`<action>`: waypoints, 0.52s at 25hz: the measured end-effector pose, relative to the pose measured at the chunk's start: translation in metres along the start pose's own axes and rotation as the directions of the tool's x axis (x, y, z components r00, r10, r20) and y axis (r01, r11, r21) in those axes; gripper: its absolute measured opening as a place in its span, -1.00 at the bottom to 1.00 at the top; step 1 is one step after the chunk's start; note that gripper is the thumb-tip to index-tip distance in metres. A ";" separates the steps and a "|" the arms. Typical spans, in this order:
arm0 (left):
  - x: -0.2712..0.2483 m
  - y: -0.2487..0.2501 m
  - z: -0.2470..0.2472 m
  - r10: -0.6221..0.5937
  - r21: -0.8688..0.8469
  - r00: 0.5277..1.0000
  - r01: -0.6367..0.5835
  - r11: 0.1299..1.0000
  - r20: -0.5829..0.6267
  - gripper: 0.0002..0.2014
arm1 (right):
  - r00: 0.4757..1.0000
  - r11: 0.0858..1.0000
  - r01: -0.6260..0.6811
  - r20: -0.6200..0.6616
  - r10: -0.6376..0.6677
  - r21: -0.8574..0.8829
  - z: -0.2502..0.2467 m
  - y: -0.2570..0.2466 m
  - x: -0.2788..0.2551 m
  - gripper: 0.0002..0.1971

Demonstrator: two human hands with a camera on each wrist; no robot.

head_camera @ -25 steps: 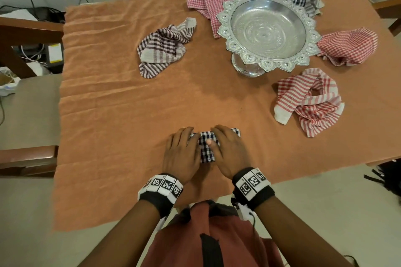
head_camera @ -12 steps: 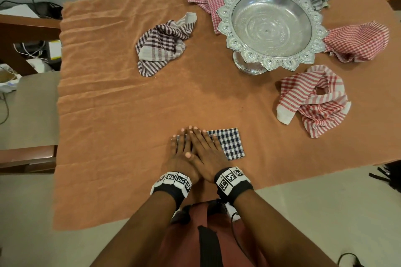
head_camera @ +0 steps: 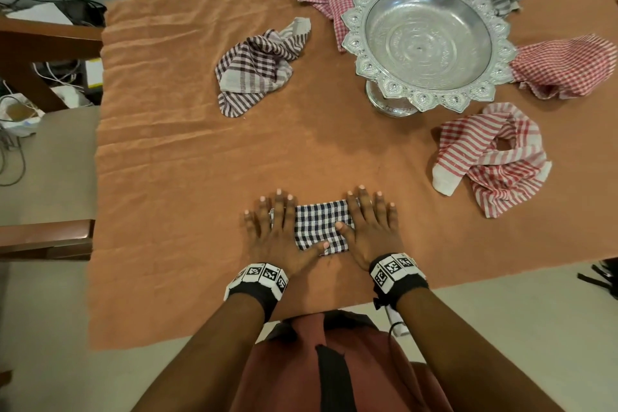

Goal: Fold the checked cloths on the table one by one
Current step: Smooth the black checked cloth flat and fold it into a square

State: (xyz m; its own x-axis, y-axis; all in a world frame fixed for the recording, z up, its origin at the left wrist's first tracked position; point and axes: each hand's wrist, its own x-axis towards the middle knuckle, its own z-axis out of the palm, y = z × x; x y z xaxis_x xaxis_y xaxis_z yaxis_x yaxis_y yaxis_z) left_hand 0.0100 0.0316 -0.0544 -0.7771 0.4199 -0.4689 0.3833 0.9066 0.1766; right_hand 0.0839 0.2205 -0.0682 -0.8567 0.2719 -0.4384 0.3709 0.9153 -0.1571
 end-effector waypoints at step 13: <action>-0.008 0.012 0.005 0.067 -0.038 0.963 -0.079 0.996 -0.262 -0.30 | 0.983 0.959 -0.096 -0.128 0.134 0.268 -0.022 -0.029 -0.010 -0.25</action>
State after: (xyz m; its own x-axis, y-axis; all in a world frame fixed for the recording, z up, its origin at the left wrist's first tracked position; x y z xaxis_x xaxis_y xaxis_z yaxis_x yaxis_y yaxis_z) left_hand 0.0228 0.0388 -0.0531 -0.8534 0.4757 -0.2133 0.4243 0.8715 0.2461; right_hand 0.0735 0.1983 -0.0398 -0.8380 0.4279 -0.3385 0.5336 0.7720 -0.3454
